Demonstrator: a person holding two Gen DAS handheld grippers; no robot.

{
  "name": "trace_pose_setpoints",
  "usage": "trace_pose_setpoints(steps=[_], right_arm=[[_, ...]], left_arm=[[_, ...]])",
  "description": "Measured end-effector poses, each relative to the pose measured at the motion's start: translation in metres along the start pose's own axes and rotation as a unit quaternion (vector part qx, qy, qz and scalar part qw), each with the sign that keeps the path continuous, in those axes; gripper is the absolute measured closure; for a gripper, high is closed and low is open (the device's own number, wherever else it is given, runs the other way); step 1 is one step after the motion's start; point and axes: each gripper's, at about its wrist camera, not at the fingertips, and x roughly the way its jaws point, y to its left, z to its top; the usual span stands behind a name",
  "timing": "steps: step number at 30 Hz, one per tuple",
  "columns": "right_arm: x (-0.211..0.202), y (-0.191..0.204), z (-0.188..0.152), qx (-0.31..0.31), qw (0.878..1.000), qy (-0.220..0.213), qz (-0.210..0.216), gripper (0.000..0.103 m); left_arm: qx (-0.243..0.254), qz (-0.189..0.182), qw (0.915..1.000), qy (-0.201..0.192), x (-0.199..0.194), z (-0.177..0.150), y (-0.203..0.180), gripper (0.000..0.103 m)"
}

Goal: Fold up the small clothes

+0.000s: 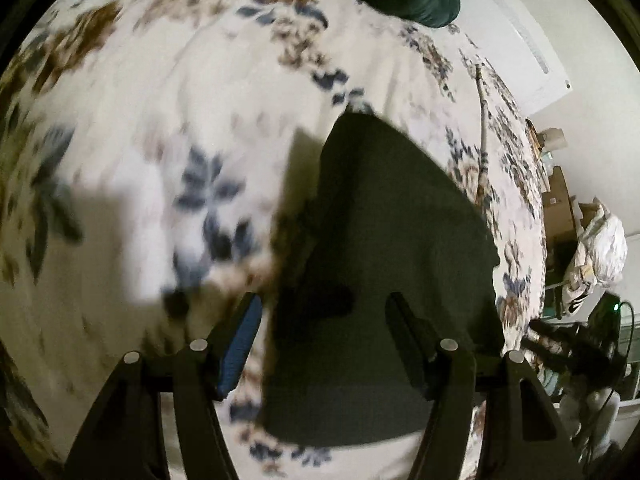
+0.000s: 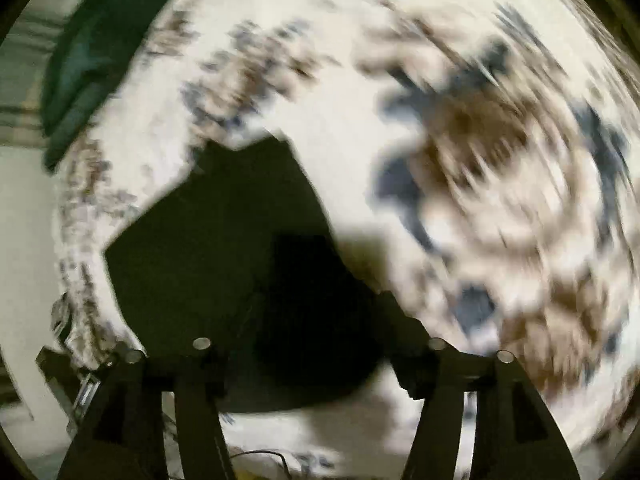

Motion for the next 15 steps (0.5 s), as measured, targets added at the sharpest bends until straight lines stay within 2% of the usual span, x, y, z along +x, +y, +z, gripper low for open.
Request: trace_pose_setpoints(steps=[4,6,9,11,12,15], right_arm=[[0.037,0.021,0.052,-0.068,0.997,0.012,0.026,0.032],[0.069,0.029,0.074,-0.074,0.996,0.034,0.034,0.032],[0.105,0.024,0.092,-0.055,0.993,0.071,0.074,0.034],[0.111,0.031,0.096,-0.064,0.992,0.053,0.099,0.083],[0.108,0.034,0.096,-0.065,0.991,0.045,0.106,0.093],[0.092,0.049,0.093,-0.071,0.994,0.001,0.081,0.094]], left_arm=[[0.019,0.011,0.9996,-0.017,0.014,0.028,-0.01,0.041],[0.023,0.012,0.9995,-0.02,0.02,0.039,-0.012,0.041],[0.025,0.012,0.9994,-0.019,0.03,0.05,-0.014,0.041],[0.027,0.015,0.9993,-0.019,0.035,0.053,-0.015,0.041],[0.028,0.016,0.9993,-0.018,0.036,0.053,-0.015,0.041],[0.022,0.017,0.9994,-0.019,0.037,0.055,-0.014,0.041]])
